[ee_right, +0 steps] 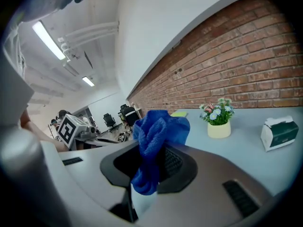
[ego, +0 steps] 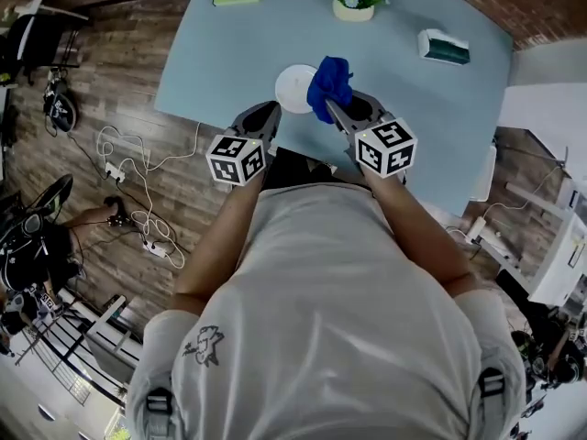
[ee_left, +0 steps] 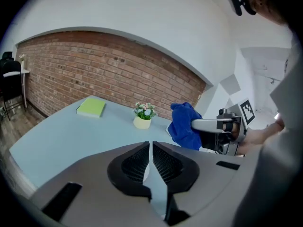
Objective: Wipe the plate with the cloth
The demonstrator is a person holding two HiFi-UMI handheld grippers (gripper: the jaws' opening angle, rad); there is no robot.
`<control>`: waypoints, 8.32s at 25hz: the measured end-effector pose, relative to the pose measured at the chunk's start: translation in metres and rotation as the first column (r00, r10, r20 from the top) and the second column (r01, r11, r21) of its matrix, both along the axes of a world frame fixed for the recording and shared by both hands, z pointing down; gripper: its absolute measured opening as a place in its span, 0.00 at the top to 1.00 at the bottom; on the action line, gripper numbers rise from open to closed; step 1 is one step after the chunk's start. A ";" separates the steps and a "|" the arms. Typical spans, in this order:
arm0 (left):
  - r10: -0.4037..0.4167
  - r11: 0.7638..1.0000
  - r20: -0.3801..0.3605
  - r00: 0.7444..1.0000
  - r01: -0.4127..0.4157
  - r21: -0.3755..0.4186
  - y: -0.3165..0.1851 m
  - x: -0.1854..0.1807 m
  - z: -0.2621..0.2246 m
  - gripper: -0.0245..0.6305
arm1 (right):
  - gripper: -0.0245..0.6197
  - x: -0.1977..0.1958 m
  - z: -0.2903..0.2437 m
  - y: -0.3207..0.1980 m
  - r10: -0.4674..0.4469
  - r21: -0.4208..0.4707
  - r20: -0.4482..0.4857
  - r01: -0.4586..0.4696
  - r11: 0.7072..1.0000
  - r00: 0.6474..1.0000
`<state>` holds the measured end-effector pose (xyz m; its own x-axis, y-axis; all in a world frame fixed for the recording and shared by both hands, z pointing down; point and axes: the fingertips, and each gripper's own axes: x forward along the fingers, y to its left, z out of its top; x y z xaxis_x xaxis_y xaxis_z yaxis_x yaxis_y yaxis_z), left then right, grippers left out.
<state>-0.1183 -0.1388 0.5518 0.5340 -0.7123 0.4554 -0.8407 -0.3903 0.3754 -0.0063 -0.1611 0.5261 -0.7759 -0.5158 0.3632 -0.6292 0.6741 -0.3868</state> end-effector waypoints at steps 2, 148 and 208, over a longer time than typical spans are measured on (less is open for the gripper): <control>0.017 0.997 -0.010 1.000 -0.017 -0.069 -0.003 -0.002 0.028 0.94 | 0.84 -0.003 0.027 -0.007 -0.006 -0.039 -0.023 0.005 0.999 1.000; 0.193 0.981 -0.393 0.899 -0.178 0.075 -0.057 0.093 -0.145 0.94 | 0.86 0.024 -0.148 -0.061 -0.039 0.429 -0.512 0.294 0.854 0.858; -0.154 0.113 0.895 0.420 -0.892 0.438 -0.012 0.119 -0.301 0.94 | 0.86 0.068 -0.231 -0.088 -0.327 0.110 -0.507 0.436 0.893 0.797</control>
<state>0.0012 -0.1511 0.2510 0.7826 -0.6099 0.1248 -0.0679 -0.2830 -0.9567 0.0621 -0.2492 0.2953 -0.6924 -0.3191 0.6471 -0.3688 0.9274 0.0627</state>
